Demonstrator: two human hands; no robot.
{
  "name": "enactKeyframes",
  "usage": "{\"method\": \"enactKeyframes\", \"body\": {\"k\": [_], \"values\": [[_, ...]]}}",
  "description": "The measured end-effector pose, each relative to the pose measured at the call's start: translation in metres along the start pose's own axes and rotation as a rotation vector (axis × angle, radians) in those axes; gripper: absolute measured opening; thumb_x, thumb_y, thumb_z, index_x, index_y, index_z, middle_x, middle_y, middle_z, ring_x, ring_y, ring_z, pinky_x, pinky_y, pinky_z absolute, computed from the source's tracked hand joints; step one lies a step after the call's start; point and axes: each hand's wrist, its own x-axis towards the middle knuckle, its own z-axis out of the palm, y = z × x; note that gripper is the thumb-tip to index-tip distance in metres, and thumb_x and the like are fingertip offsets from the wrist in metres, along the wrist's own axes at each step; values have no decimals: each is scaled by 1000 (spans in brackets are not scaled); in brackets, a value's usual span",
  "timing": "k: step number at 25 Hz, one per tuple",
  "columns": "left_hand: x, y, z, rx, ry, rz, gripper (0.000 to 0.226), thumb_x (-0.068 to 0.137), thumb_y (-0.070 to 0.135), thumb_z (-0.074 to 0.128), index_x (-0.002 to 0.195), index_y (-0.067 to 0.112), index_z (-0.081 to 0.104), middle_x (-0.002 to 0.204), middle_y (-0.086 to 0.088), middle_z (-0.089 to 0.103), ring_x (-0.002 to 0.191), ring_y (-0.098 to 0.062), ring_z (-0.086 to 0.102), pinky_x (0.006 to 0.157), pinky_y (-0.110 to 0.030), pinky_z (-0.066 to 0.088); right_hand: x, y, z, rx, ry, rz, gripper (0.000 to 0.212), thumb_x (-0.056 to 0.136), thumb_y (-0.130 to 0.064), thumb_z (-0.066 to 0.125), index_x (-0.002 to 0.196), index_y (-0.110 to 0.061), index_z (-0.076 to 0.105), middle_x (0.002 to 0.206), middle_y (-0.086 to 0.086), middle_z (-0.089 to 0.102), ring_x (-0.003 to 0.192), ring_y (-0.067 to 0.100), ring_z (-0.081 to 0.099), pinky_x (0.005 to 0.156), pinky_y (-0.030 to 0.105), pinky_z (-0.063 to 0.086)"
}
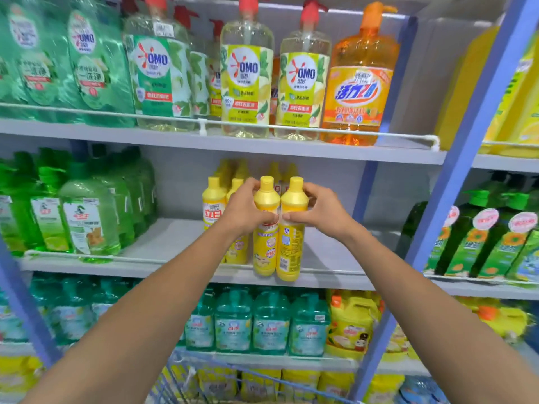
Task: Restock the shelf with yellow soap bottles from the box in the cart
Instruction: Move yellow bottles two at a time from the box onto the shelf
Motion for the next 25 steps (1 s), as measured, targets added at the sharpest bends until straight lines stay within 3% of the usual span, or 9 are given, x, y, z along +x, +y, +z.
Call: {"method": "enactKeyframes", "body": {"k": [3,5,10,13,16,18,20,23,25], "values": [[24,3,16,49,23,-9,69,60,16,92,115,21,51,109,0,65,97,-22,66,82,-42,57,17,16,-9,37,7,11,49,73,-13,91,115,-9,66,103,3,74,83,0,69,72,18,57],[33,2,28,68,33,-17,68,61,14,91,115,19,51,108,-1,65,97,-23,66,83,-42,57,25,31,-8,57,23,33,49,73,-12,91,115,-8,65,102,4,73,79,-5,67,71,15,54],[37,-26,51,29,59,-43,62,59,19,89,110,22,53,103,-2,67,91,-23,68,80,-48,58,36,69,3,105,-3,47,48,73,-10,90,113,-18,66,98,-4,73,84,1,67,77,20,56],[38,-40,57,-36,70,-37,65,57,28,87,113,27,56,107,2,67,96,-19,68,84,-49,58,32,85,15,137,49,65,59,72,-24,91,125,-25,64,115,-2,67,103,10,68,94,35,58],[32,-47,64,-128,98,-50,76,61,31,91,126,25,53,113,7,66,101,-11,68,85,-33,58,26,88,29,88,241,108,75,68,-38,93,134,-23,58,122,-7,54,110,1,61,94,22,54],[23,-54,72,-144,89,-68,71,66,21,92,125,23,51,108,10,67,97,-6,68,76,-18,55,21,83,37,41,356,155,74,65,-45,93,126,-24,57,115,-12,59,102,-5,61,85,14,52],[14,-65,82,-150,102,-70,64,69,16,90,120,26,52,104,12,68,96,-5,68,71,-15,54,20,83,40,39,398,192,69,66,-46,92,121,-24,57,107,-13,65,96,-3,63,80,15,54],[12,-74,85,-163,115,-74,67,70,22,91,124,32,52,110,16,68,102,0,66,81,-23,57,20,91,35,112,361,205,56,75,-34,90,122,-17,64,107,-10,72,97,4,70,81,20,59],[14,-77,84,-170,97,-68,68,71,24,91,126,32,51,113,16,68,104,0,65,85,-26,57,20,98,25,179,215,170,45,87,-24,81,128,-17,65,114,-8,75,106,8,70,92,29,59]]}}
